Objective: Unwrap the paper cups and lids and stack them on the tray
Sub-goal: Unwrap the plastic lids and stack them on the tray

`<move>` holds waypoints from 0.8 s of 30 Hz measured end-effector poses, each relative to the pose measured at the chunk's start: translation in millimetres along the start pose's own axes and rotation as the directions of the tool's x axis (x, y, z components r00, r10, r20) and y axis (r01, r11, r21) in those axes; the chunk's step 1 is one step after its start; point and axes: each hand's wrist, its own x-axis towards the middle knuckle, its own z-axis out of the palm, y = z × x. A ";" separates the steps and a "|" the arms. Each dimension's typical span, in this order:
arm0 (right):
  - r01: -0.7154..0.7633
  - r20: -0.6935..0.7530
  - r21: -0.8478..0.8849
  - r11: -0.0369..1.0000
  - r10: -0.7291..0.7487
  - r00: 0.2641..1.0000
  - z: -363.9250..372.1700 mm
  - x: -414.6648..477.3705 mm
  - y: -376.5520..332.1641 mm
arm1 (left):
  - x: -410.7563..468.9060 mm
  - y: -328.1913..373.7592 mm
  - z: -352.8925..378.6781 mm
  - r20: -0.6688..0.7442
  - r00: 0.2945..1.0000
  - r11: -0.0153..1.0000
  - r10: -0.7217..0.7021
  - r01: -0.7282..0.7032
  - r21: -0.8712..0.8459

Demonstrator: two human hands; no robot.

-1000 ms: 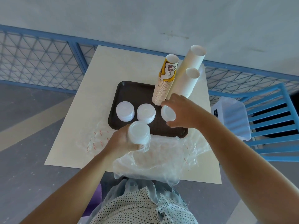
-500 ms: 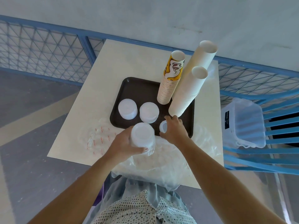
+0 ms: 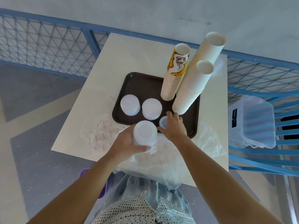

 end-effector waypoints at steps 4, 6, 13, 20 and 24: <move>0.065 -0.078 0.028 0.997 -0.063 0.995 -22.8 -18.3 3.5 | 5.1 4.6 -0.4 -0.024 1.000 1.000 -0.002 0.003 0.028; 0.115 -0.211 0.103 0.988 -0.091 0.973 -37.7 -39.6 -1.5 | 3.0 4.0 -4.4 -0.009 1.000 0.999 0.016 -0.016 0.037; 0.405 0.012 0.101 0.909 -0.409 0.913 -81.7 -81.7 -51.7 | 8.4 14.3 -5.6 -0.019 0.997 0.996 0.070 -0.068 0.065; 0.517 0.157 -0.108 0.849 -0.499 0.852 -84.0 -75.0 -70.6 | 15.2 23.9 -5.6 0.055 0.998 0.991 -0.045 0.037 0.130; 0.528 0.157 -0.101 0.843 -0.511 0.845 -88.7 -72.7 -73.5 | 17.5 19.9 -7.2 0.035 0.999 0.982 -0.029 0.022 0.188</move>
